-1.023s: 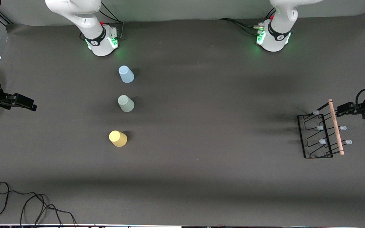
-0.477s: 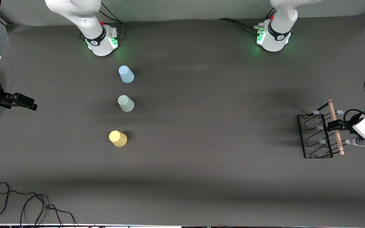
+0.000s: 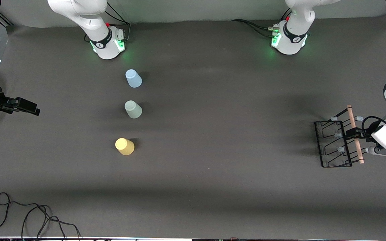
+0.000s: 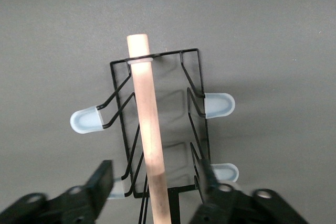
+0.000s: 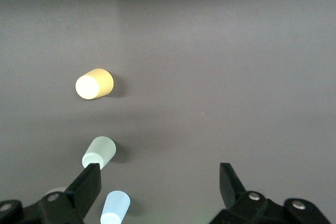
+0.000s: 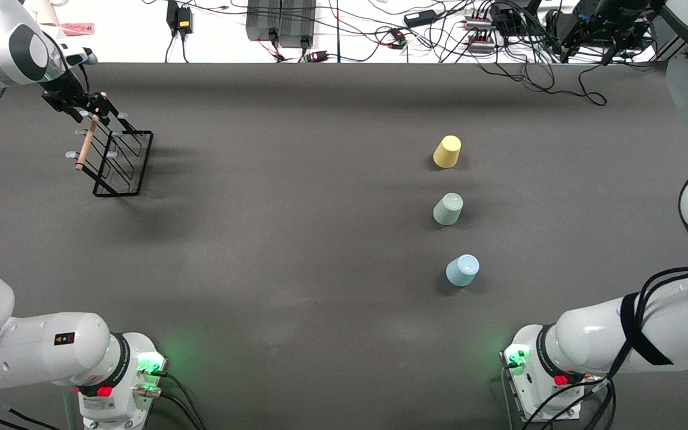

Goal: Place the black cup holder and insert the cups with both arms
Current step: 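Carry the rack with the left gripper while the right gripper reaches the green cup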

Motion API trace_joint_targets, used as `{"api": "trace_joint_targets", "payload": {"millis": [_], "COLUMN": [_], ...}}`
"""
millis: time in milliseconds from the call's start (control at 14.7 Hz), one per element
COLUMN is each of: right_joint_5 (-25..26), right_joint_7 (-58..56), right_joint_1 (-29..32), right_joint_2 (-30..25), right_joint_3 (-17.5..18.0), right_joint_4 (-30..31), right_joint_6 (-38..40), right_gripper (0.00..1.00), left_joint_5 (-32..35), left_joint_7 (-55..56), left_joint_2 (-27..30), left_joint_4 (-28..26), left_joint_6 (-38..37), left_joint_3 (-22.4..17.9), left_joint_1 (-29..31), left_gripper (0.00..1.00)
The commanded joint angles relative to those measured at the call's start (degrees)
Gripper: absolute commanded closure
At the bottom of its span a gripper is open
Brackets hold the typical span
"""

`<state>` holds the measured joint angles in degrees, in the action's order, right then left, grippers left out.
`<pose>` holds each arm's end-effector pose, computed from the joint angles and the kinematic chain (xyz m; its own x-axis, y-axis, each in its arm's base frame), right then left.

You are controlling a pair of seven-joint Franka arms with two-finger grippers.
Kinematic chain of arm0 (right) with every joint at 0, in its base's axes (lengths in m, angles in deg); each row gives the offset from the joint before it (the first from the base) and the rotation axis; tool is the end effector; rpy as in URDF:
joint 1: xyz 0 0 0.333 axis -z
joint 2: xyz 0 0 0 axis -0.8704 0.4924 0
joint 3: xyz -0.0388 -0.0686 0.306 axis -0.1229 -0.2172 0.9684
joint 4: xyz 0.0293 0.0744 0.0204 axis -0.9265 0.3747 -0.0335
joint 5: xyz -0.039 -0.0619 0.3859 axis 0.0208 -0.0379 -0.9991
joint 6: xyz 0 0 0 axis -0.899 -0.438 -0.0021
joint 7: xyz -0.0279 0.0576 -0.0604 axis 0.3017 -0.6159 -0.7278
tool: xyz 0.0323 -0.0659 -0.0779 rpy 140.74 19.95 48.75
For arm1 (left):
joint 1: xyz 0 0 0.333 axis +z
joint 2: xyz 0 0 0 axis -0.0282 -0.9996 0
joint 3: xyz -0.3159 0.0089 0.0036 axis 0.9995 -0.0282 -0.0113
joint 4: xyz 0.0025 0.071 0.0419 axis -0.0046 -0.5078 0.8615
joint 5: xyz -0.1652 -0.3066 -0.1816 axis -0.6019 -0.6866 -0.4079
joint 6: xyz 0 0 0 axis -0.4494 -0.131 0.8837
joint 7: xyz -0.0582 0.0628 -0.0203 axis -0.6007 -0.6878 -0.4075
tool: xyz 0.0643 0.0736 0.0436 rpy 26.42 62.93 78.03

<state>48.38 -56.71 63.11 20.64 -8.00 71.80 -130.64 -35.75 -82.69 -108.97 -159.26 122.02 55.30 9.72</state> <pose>0.5843 -0.0300 0.5815 0.9917 -0.1075 -0.0704 -0.1070 -0.9942 0.0107 0.6185 0.1302 0.3461 0.9919 -0.1227 -0.0318 -0.1224 -0.9924 0.0139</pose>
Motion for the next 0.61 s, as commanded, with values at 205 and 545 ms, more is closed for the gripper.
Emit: {"api": "trace_joint_targets", "payload": {"millis": [205, 545], "right_joint_5": [1.3, 1.2], "right_joint_7": [-0.1, 0.1], "right_joint_1": [0.6, 0.4], "right_joint_2": [-0.4, 0.0], "right_joint_3": [-0.2, -0.2], "right_joint_4": [-0.6, -0.8], "right_joint_6": [1.4, 1.3], "right_gripper": [0.0, 0.0], "left_joint_5": [-0.9, -1.0], "left_joint_7": [-1.5, -1.1], "left_joint_2": [0.7, 1.8], "left_joint_4": [0.4, 2.1], "left_joint_6": [-0.2, -1.4], "left_joint_3": [-0.1, -0.2], "left_joint_1": [0.2, 1.0], "left_gripper": [1.0, 1.0]}}
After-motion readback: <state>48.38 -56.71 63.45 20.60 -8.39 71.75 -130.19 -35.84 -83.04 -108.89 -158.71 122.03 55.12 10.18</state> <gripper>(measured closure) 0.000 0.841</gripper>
